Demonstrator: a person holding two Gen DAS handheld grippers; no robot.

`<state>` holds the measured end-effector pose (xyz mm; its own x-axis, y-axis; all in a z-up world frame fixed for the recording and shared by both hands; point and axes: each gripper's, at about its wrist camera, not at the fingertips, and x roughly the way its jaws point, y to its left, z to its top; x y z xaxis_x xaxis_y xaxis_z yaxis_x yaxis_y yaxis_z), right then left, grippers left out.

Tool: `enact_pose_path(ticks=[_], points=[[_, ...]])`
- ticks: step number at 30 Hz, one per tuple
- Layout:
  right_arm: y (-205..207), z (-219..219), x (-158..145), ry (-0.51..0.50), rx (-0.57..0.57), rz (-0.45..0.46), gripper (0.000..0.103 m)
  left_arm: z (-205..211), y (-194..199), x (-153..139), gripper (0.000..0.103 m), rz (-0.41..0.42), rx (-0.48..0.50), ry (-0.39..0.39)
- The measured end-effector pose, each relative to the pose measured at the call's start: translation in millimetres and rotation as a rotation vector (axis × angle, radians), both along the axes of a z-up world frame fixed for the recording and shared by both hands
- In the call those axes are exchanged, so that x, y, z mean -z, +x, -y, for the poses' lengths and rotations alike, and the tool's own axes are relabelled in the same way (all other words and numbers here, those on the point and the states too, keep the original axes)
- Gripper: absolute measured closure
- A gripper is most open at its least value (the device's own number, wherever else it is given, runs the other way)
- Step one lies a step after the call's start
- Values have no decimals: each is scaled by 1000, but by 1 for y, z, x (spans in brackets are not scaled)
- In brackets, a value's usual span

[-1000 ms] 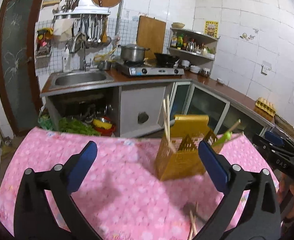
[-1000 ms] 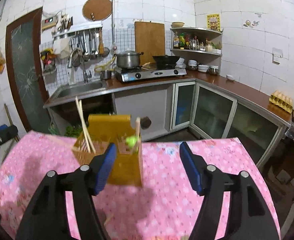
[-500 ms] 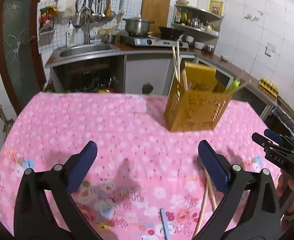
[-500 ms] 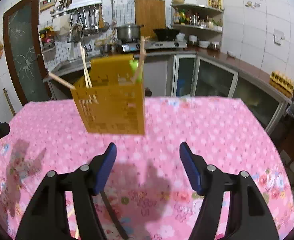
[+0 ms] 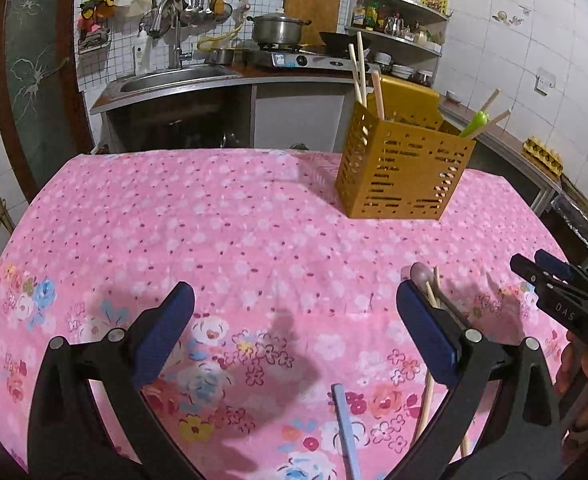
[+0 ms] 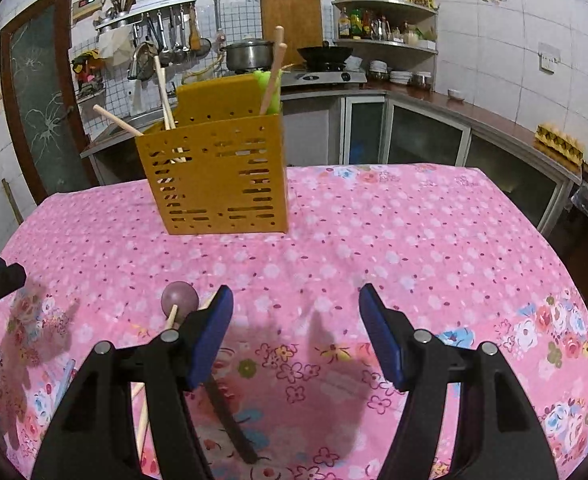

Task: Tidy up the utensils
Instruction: 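Grasp the blue-handled spoon with the left tool while the right tool grasps the wooden spoon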

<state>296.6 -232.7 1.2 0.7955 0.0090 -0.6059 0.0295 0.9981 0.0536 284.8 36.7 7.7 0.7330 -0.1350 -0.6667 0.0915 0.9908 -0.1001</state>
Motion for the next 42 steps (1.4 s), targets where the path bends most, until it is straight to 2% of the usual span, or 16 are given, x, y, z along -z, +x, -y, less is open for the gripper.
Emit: enact_pose_path(ticks=[8,11,17,24,26,28,29,31,32,34,36,42], points=[[-4,-16,10,-39,-38,-6,38,4,-15,9,5,-35,12,18],[-1,-23,24,-57,-64,-48,38,6,-17,19,5,-58,13,23],[5,-36,35,-74,-117,-96,38,12,-14,44,5,-161,56,-12],[13,-50,46,-77,-175,-157,40,16,-17,52,9,-180,88,-7],[14,-52,49,-81,-189,-172,44,16,-16,54,12,-193,94,-11],[16,-53,53,-80,-198,-198,55,18,-15,56,14,-203,95,-15],[16,-53,53,-76,-202,-202,57,18,-14,56,15,-209,97,-16],[17,-51,53,-71,-197,-203,74,20,-14,55,17,-212,102,-17],[17,-49,53,-64,-196,-204,77,21,-15,54,17,-210,102,-16],[16,-46,53,-61,-186,-206,91,22,-17,52,17,-206,105,-11],[14,-42,52,-62,-166,-210,95,24,-19,49,18,-202,110,-3],[6,-21,49,-26,-93,-247,95,32,-27,50,30,-235,144,23]])
